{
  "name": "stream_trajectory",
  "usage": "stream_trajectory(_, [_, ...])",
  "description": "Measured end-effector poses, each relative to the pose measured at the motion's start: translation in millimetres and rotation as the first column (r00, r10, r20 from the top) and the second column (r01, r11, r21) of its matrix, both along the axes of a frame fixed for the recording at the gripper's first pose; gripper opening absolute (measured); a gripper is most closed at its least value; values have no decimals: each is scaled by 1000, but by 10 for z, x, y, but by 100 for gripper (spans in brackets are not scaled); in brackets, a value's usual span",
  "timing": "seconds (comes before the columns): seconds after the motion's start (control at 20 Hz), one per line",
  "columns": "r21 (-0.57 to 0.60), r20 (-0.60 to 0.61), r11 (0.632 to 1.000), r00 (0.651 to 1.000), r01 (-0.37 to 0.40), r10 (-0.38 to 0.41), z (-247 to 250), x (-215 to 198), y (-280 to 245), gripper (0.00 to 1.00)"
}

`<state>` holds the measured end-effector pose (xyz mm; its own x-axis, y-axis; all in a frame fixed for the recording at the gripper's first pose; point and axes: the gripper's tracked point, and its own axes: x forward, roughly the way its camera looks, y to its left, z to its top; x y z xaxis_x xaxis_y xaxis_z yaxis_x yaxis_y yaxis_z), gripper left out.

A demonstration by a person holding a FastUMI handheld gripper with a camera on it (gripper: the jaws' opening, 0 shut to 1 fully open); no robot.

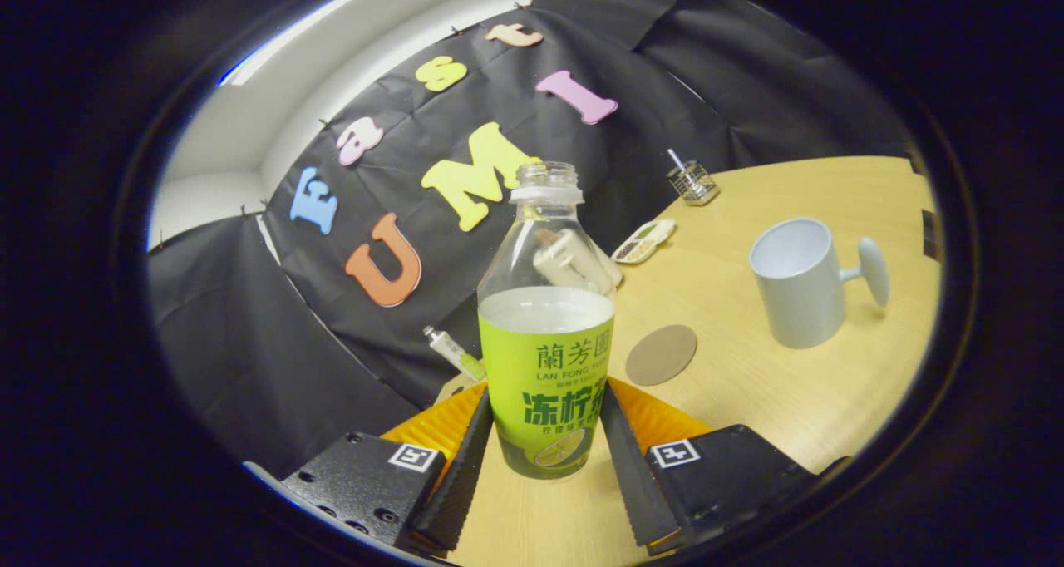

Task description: Take the bottle from table, then pour the juice into the cup, finally place the bottle on the coaster

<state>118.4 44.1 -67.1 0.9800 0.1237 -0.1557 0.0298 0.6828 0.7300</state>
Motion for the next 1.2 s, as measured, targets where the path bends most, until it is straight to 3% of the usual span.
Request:
stream_trajectory(0.4, [269, -12, 963, 1000, 11, -8, -5, 77, -194, 78])
stream_trajectory(0.65, [456, 15, 890, 1000, 13, -22, 82, 141, -299, 78])
stream_trajectory(1.2, [684, 22, 729, 998, 24, -54, 175, 189, -391, 77])
